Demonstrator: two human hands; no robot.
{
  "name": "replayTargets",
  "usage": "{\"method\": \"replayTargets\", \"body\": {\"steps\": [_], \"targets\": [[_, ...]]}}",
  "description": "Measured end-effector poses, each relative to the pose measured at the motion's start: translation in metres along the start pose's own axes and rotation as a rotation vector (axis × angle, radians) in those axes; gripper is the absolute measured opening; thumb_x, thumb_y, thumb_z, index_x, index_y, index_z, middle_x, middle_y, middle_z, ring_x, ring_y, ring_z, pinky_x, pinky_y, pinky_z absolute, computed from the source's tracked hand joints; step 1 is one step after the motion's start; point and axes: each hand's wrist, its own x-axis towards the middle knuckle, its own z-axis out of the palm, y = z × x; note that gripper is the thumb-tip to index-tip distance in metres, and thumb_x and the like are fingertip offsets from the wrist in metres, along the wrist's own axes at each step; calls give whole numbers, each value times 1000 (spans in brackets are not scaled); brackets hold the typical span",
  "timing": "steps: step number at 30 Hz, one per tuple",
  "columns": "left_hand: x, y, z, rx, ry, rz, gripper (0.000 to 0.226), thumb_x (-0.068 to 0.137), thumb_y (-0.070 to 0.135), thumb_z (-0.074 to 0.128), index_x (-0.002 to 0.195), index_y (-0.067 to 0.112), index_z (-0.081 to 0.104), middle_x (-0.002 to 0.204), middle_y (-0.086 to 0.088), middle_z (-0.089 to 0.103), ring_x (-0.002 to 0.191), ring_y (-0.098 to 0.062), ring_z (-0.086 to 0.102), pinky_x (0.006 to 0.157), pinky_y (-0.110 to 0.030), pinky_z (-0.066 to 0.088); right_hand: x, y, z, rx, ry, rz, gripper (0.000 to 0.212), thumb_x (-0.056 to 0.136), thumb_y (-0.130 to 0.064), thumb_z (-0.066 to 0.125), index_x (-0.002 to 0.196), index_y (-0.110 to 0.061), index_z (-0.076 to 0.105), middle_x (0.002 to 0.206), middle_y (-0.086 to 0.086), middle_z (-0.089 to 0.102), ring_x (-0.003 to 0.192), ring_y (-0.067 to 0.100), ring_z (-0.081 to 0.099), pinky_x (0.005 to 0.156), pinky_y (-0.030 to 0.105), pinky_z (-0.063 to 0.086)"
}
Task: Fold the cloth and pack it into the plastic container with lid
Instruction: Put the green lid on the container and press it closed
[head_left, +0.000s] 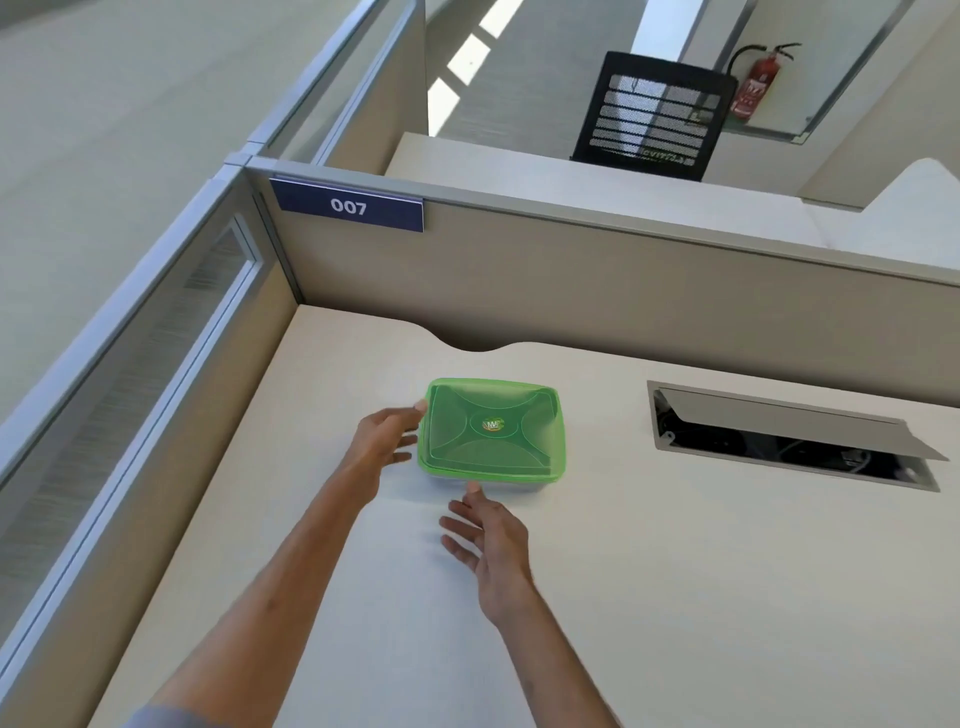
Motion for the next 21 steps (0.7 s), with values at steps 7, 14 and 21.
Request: {"method": "replayTargets", "body": {"steps": [7,14,21], "targets": [[-34,-20,-7,64,-64,3,55,96,49,82,136,14,68,122,-13,79,106,-28,79,87,-38,66,5,-6,37,-19,41,17,51,88,-46,89,110,-2,79,98,14,86,97,33,84,88,47,69],[-34,-21,-8,47,-104,62,51,94,36,88,134,16,64,118,-21,78,100,-30,81,82,-36,67,13,-14,45,-76,55,-27,47,96,-37,83,110,7,78,94,20,85,73,26,81,73,40,69],[-29,-20,-3,-40,-96,23,43,96,20,86,130,7,64,117,-31,75,93,-32,76,90,-42,65,15,-13,46,-79,72,-34,44,98,-34,81,111,8,77,95,23,84,71,24,81,70,40,69]]}}
